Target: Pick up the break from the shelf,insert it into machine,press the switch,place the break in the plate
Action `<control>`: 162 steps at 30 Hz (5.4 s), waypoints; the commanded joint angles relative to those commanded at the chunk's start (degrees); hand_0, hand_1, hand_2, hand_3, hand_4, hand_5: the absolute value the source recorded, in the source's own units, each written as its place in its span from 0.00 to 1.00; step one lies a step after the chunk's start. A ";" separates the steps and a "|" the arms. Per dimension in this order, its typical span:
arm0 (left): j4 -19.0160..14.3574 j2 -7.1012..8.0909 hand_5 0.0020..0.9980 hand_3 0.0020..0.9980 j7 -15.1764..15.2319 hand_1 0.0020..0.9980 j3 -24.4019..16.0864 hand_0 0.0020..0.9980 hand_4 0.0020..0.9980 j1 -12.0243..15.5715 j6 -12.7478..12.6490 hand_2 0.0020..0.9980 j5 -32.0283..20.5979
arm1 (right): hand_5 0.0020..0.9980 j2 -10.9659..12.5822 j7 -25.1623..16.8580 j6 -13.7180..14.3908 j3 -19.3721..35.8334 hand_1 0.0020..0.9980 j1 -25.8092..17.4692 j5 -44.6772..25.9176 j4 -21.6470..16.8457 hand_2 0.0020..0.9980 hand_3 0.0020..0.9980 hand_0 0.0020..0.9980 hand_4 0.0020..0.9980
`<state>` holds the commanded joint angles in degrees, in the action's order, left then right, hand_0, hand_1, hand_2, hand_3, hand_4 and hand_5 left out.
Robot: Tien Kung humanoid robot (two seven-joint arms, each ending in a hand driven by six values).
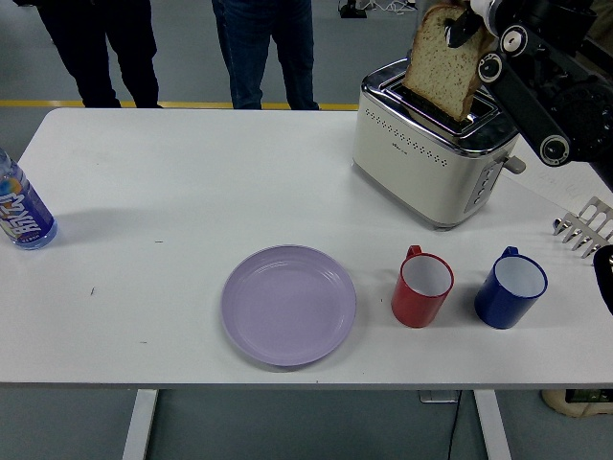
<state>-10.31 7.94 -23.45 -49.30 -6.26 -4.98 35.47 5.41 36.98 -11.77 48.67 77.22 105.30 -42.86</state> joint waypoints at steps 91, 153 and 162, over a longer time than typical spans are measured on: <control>0.00 0.04 1.00 0.73 0.39 0.45 1.03 0.34 0.61 0.18 -0.17 0.59 -1.43 | 0.29 4.72 -0.63 9.38 0.37 0.70 -4.93 -4.54 -4.95 0.80 0.88 0.73 0.68; 0.00 -0.78 1.00 0.73 0.30 0.45 -0.41 0.34 0.60 1.13 -0.29 0.60 -0.66 | 0.33 15.86 -32.94 38.10 11.50 0.63 -30.88 -34.62 -23.81 0.67 0.75 0.69 0.50; 0.00 -0.84 1.00 0.73 0.32 0.45 -0.29 0.34 0.60 1.15 -0.24 0.60 -0.85 | 0.33 16.58 -36.82 38.55 12.59 0.63 -34.18 -37.11 -24.49 0.67 0.75 0.69 0.50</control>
<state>-10.31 7.10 -23.13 -49.59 -5.12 -5.22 34.62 21.99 0.16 26.78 61.26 43.04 68.19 -67.35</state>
